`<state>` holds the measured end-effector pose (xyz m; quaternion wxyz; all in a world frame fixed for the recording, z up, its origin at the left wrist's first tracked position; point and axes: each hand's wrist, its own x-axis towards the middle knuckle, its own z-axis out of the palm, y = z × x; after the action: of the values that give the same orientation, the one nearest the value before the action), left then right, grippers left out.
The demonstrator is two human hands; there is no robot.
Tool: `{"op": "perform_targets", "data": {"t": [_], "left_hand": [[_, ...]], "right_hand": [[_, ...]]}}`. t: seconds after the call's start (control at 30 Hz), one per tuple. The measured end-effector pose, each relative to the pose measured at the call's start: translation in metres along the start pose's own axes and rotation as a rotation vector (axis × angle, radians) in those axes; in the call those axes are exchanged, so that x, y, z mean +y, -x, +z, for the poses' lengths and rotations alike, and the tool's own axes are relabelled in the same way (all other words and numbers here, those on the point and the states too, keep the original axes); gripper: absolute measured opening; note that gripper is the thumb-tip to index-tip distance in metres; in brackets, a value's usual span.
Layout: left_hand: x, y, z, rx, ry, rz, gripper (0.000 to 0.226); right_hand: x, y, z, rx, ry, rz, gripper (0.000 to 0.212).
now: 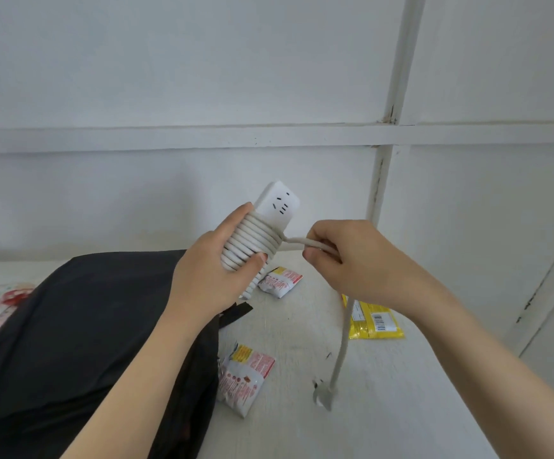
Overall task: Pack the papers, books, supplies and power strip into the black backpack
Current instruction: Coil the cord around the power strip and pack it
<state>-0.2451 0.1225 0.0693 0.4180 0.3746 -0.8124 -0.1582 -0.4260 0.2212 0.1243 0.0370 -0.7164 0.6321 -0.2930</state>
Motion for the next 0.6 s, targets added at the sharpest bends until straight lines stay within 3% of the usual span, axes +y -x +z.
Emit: {"op": "perform_targets", "data": {"t": [0.17, 0.3, 0.47, 0.53, 0.6], "left_hand": [[0.002, -0.001, -0.01, -0.275, -0.112, -0.023, 0.095], [0.005, 0.003, -0.02, -0.526, -0.104, 0.01, 0.113], [0.02, 0.02, -0.026, -0.779, 0.538, -0.058, 0.113], [0.026, 0.029, -0.029, -0.761, 0.772, -0.067, 0.112], [0.032, 0.036, -0.028, -0.695, 0.938, -0.078, 0.11]], "right_hand": [[-0.007, -0.005, -0.007, -0.063, 0.246, -0.081, 0.032], [-0.008, -0.013, -0.021, -0.162, 0.26, -0.145, 0.015], [-0.001, -0.025, -0.053, -0.287, -0.322, -0.139, 0.01], [0.008, -0.028, -0.061, -0.296, -0.46, -0.171, 0.015], [0.018, -0.032, -0.057, -0.263, -0.622, -0.19, 0.036]]}}
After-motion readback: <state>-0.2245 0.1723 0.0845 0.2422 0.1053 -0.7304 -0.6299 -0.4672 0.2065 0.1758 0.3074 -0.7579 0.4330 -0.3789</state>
